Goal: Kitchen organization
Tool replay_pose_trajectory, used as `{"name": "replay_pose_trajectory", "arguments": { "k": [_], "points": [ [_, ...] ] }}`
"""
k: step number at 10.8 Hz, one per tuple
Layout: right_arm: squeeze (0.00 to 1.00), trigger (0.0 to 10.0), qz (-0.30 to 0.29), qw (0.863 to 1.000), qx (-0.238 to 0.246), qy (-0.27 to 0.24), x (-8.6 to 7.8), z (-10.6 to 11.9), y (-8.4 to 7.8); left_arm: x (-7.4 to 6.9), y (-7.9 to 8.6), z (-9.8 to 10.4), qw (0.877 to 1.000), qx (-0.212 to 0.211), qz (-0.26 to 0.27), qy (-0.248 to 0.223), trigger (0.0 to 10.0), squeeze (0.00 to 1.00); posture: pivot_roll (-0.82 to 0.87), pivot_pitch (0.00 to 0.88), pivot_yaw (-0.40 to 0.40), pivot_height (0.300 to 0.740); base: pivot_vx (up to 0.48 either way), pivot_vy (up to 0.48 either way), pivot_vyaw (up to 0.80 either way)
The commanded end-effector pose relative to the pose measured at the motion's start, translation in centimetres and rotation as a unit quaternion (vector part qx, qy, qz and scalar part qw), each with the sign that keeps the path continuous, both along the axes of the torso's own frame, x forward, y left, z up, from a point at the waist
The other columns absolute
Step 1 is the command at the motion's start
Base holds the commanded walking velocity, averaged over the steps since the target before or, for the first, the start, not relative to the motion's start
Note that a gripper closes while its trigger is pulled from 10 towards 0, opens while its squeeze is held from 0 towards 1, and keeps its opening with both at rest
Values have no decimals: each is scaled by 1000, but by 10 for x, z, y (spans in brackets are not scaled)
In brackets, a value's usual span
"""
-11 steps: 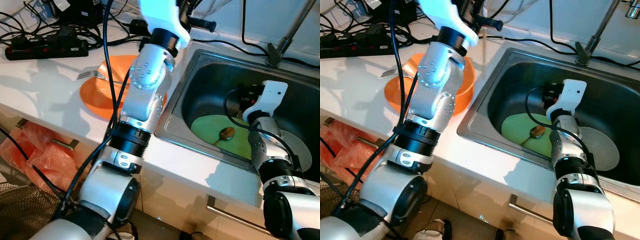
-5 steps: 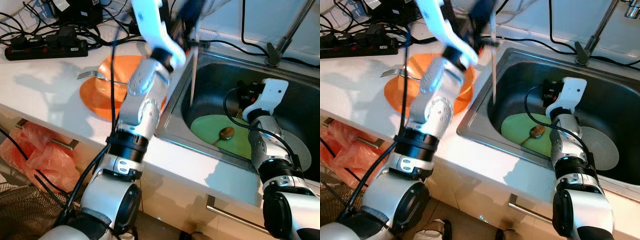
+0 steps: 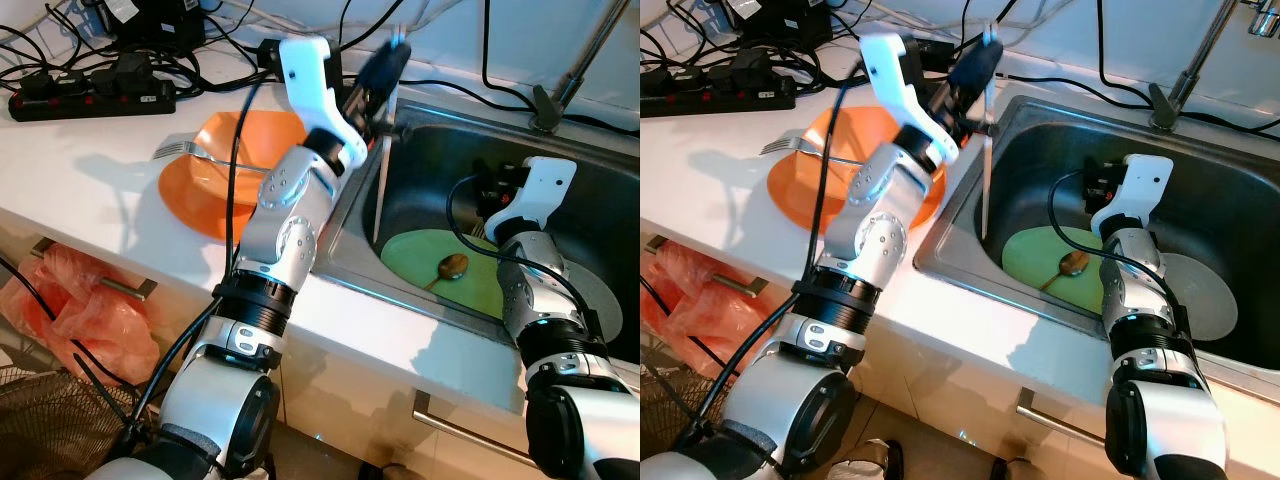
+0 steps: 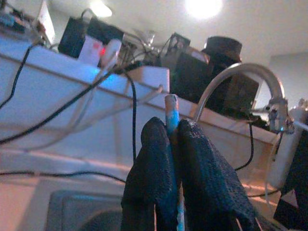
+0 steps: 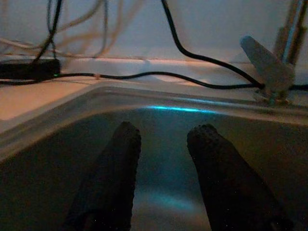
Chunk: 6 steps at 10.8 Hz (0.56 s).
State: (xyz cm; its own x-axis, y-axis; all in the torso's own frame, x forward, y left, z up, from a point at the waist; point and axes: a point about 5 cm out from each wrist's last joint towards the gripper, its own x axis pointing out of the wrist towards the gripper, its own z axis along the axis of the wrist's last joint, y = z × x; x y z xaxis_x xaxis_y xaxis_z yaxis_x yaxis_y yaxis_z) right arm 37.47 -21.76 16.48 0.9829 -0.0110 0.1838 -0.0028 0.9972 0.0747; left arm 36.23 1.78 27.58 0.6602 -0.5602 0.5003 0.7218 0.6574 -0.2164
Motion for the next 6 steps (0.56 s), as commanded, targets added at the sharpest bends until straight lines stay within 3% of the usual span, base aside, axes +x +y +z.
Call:
{"name": "replay_pose_trajectory", "arguments": {
  "k": [1, 3, 5, 6],
  "points": [
    [1000, 10000, 13, 1000, 0, 1, -3, -2, -1, -7, -18, -18, 999, -12, -31, 34, 10000, 0, 51, 94, -20, 740, 0, 0, 0],
    [1000, 10000, 44, 999, -7, 0, -5, -3, 3, -7, -19, -19, 999, -12, -34, 35, 10000, 0, 52, 94, -19, 740, 0, 0, 0],
    [1000, 10000, 120, 992, -30, -9, -9, 0, 14, -6, -20, -18, 999, -9, -37, 34, 10000, 0, 50, 95, -16, 740, 0, 0, 0],
    [1000, 10000, 120, 992, -30, -9, -9, 0, 14, -6, -20, -18, 999, -9, -37, 34, 10000, 0, 50, 95, -16, 740, 0, 0, 0]
  ]
}}
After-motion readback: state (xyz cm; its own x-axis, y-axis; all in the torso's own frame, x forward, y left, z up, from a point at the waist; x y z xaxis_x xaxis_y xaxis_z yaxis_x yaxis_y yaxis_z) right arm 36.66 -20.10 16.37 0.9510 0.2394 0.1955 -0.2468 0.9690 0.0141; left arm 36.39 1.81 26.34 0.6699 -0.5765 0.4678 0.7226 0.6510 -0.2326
